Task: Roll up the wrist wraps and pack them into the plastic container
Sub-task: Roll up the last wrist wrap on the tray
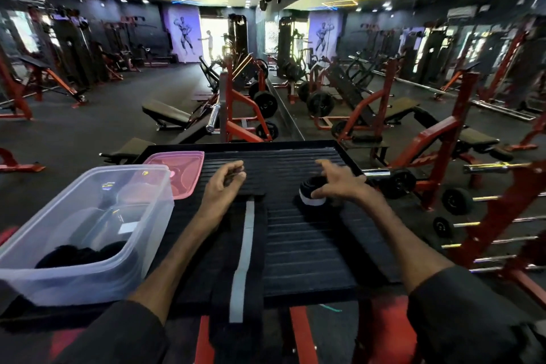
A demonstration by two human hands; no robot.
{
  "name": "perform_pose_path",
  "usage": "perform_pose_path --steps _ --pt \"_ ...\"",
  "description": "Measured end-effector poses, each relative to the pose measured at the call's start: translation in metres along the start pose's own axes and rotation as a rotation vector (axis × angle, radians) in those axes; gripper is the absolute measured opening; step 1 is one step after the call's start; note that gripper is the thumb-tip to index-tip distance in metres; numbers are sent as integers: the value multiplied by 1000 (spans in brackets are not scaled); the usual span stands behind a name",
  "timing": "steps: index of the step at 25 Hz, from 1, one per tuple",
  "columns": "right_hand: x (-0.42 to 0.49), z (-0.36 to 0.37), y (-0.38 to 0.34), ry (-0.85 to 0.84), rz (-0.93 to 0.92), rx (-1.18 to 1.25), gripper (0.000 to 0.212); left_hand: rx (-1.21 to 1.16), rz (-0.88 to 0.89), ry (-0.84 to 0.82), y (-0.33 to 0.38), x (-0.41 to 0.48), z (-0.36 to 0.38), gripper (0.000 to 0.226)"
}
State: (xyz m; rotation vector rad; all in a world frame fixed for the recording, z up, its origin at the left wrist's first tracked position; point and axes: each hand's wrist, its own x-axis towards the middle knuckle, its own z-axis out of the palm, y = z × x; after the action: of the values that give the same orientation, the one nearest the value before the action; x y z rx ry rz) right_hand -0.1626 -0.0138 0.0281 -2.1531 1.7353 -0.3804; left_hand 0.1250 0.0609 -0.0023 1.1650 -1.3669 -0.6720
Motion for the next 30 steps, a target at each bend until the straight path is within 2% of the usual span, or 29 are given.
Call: perform_pose_path --steps 2,4,6,8,14,17,19,22,25,28,30 --pt "-10 -4 -20 249 -85 -5 81 -4 -6 7 -4 -2 -14 32" --pt "-20 2 -47 458 -198 127 53 -2 4 10 -8 -5 -21 31" --pt "-31 19 -81 477 -309 305 28 -4 9 17 -15 -7 -26 29" --pt "-34 46 -108 415 -345 348 16 26 18 26 -27 -6 -29 28" --pt "6 98 -125 346 -190 367 22 184 11 74 -44 13 -28 32" --pt "30 101 -122 277 -15 653 19 226 8 38 -52 20 -25 33" --pt "41 107 -115 128 63 815 17 277 -4 34 -61 20 -23 38" --pt "48 120 -98 -37 -6 712 12 328 -19 42 -73 19 -24 47" --pt "45 125 -87 -31 -146 611 13 359 -76 -20 -76 21 -24 52" --pt "39 126 -79 5 -298 552 19 564 -102 -186 -76 21 -21 40" --pt "36 124 -76 35 -372 595 20 699 -47 -265 -78 20 -22 45"
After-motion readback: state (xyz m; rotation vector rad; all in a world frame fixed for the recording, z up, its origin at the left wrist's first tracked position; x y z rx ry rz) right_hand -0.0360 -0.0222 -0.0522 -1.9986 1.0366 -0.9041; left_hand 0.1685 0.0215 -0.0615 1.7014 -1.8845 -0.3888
